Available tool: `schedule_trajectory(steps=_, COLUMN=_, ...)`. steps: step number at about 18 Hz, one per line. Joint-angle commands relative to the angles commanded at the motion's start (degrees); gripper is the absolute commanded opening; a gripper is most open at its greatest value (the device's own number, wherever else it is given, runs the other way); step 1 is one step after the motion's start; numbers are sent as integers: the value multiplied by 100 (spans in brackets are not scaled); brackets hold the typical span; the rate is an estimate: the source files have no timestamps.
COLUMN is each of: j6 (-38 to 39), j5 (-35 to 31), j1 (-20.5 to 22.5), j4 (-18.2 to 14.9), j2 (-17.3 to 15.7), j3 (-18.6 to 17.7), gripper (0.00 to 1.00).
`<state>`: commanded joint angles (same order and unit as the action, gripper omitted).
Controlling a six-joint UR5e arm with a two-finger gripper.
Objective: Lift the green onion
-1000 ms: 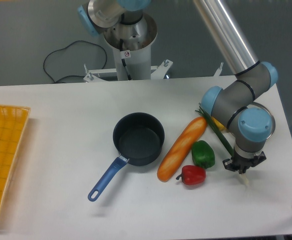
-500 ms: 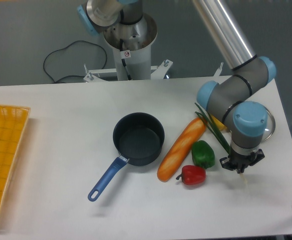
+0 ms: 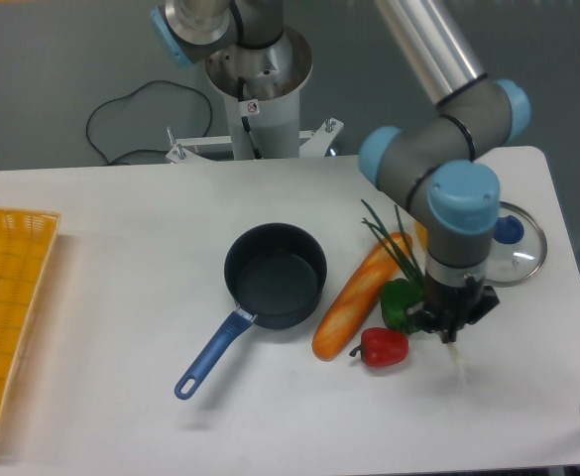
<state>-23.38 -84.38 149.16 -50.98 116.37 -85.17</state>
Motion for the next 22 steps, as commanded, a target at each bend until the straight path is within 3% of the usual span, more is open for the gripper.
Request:
schedule_trajectory(steps=11, j6=-1070, j5=9, j1=-704, j4=-105, j2=-308, j3=-44, gripper=8)
schedule_trajectory(steps=16, j6=-2038, j5=-9, j1=-713, j4=-605, j2=-483, j3=-79, gripper=8)
schedule_trajectory(steps=22, j6=-2223, j5=-17, j1=-722, j4=-808, j2=-536, j3=-105, gripper=8)
